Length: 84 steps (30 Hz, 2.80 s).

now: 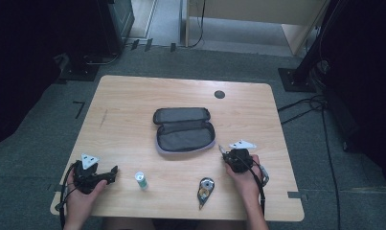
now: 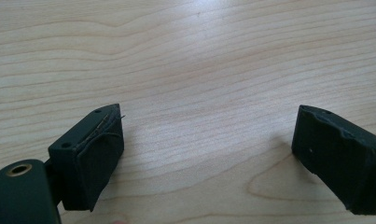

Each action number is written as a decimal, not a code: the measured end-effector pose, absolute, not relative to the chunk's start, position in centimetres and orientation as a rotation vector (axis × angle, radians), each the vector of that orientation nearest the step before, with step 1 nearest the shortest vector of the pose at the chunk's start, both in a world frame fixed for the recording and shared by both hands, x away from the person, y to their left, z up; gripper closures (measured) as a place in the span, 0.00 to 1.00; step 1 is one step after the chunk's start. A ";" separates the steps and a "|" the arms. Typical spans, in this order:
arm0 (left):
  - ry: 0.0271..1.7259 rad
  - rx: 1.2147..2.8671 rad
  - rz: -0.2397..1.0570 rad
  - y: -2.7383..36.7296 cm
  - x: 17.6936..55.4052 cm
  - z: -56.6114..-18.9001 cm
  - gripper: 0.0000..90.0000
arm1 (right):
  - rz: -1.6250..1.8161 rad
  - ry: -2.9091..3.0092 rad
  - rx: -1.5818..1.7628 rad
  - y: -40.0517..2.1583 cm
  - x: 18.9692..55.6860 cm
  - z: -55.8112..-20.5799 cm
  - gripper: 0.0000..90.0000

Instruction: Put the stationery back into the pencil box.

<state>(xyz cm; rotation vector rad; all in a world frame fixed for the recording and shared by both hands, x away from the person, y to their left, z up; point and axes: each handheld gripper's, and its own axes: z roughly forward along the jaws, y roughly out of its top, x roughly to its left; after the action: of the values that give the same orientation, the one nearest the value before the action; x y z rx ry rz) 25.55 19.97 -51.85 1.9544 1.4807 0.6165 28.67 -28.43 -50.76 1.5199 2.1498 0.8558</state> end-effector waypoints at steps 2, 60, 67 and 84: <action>1.481 1.954 0.617 20.0 25.6 -51.8 0.10 | 0.856 2.152 1.514 -28.5 28.6 -50.7 0.89; 1.481 1.956 0.617 20.0 25.6 -51.8 0.11 | 1.147 2.252 0.975 -18.5 36.6 -42.3 0.89; 1.480 1.956 0.617 20.0 25.6 -51.8 0.10 | 1.125 2.260 0.938 -17.9 37.0 -43.6 0.89; 1.480 1.957 0.616 20.0 25.6 -51.8 0.11 | 1.062 2.404 0.876 -16.9 36.5 -46.2 0.86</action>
<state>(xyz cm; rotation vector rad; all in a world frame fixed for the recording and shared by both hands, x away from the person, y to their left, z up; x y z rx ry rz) 25.61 19.99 -51.84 1.9573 1.4803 0.6165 36.53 -16.92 -46.23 0.8759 2.4041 1.0625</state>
